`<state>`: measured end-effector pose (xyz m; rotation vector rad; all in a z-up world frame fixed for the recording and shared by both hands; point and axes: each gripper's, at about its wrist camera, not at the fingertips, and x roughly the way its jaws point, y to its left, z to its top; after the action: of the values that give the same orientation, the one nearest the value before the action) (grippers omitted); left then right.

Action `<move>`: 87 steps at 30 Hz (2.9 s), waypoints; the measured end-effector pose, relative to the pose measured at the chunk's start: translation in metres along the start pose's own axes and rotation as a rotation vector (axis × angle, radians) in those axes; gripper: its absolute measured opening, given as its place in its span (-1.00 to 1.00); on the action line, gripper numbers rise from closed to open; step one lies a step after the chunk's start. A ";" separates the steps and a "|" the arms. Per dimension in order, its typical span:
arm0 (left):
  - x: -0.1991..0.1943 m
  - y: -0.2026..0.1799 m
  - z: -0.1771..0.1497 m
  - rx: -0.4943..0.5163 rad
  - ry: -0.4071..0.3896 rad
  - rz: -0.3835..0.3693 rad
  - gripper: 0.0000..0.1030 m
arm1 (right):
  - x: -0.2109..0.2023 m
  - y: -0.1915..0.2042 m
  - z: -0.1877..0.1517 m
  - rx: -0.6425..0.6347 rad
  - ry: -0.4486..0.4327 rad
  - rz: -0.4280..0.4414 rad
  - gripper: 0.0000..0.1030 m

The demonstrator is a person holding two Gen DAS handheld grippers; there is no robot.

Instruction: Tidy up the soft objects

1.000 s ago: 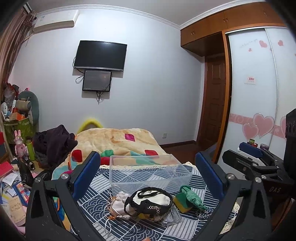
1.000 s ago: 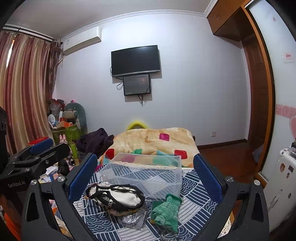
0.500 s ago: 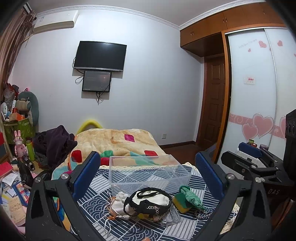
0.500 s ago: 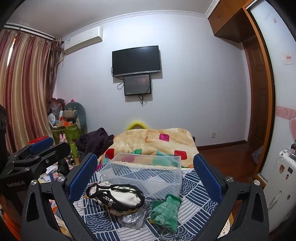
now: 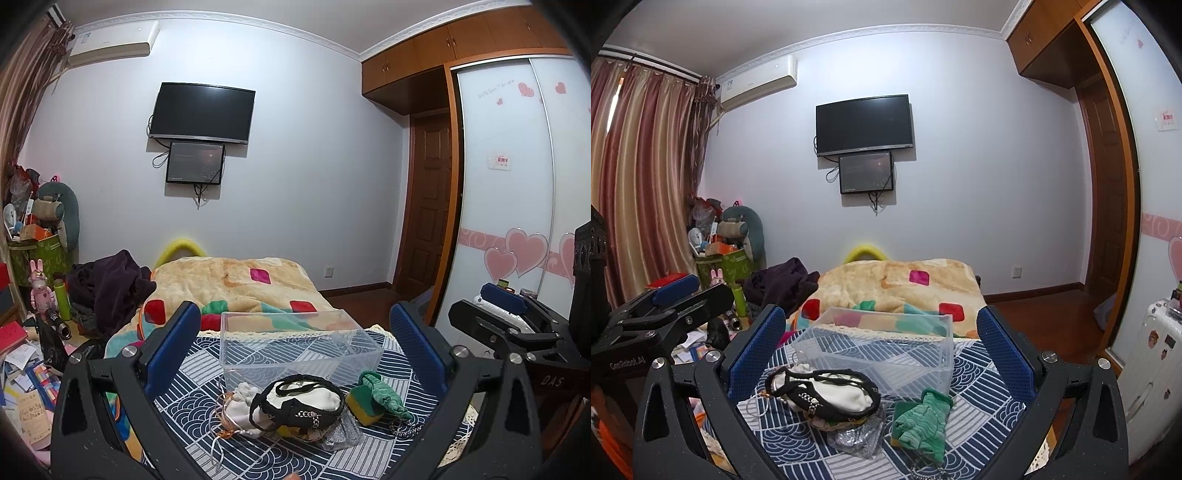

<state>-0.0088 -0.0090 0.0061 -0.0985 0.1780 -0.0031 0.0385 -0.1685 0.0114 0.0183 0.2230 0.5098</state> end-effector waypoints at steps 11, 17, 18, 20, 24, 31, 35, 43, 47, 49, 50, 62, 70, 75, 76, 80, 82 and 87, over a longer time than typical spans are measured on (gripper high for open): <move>0.008 0.001 -0.005 0.008 0.026 0.002 1.00 | 0.001 -0.002 0.000 0.006 0.001 -0.007 1.00; 0.032 0.000 -0.028 0.027 0.131 -0.029 1.00 | 0.014 -0.017 -0.010 0.042 0.060 -0.032 1.00; 0.038 0.001 -0.034 0.028 0.156 -0.041 1.00 | 0.015 -0.019 -0.012 0.047 0.069 -0.032 1.00; 0.047 0.000 -0.044 0.029 0.197 -0.053 1.00 | 0.024 -0.027 -0.022 0.059 0.115 -0.042 1.00; 0.067 0.002 -0.065 0.016 0.277 -0.068 0.88 | 0.039 -0.039 -0.043 0.082 0.208 -0.048 1.00; 0.103 0.005 -0.099 0.016 0.418 -0.042 0.62 | 0.065 -0.061 -0.081 0.154 0.379 -0.034 0.66; 0.113 0.008 -0.110 -0.004 0.450 -0.047 0.44 | 0.073 -0.069 -0.091 0.205 0.433 0.001 0.43; 0.119 0.011 -0.115 -0.025 0.442 -0.102 -0.24 | 0.084 -0.074 -0.108 0.270 0.506 0.078 -0.37; 0.117 0.012 -0.113 -0.034 0.435 -0.111 -0.61 | 0.081 -0.074 -0.106 0.269 0.495 0.078 -0.65; 0.114 0.014 -0.110 -0.045 0.426 -0.103 -0.62 | 0.083 -0.072 -0.105 0.249 0.489 0.066 -0.78; 0.113 0.015 -0.109 -0.048 0.422 -0.103 -0.65 | 0.084 -0.070 -0.105 0.237 0.489 0.059 -0.78; 0.090 0.020 -0.082 -0.041 0.319 -0.045 -0.71 | 0.088 -0.084 -0.107 0.300 0.518 0.049 -0.25; 0.087 0.022 -0.070 -0.051 0.286 -0.053 -0.72 | 0.093 -0.078 -0.114 0.286 0.524 0.090 -0.76; 0.082 0.020 -0.054 -0.032 0.237 -0.054 -0.73 | 0.086 -0.071 -0.104 0.235 0.480 0.050 -0.87; 0.081 0.020 -0.051 -0.029 0.228 -0.062 -0.74 | 0.083 -0.071 -0.101 0.237 0.464 0.052 -0.87; 0.080 0.019 -0.036 -0.008 0.186 -0.066 -0.74 | 0.069 -0.069 -0.080 0.219 0.388 0.049 -0.87; 0.084 0.019 -0.029 -0.002 0.176 -0.066 -0.75 | 0.065 -0.068 -0.069 0.216 0.356 0.050 -0.87; 0.097 0.026 -0.011 -0.014 0.153 -0.080 -0.75 | 0.069 -0.060 -0.044 0.163 0.295 0.046 -0.87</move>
<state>0.0846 0.0146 -0.0243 -0.1198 0.3273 -0.0892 0.1167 -0.1895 -0.0502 0.1074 0.5534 0.5381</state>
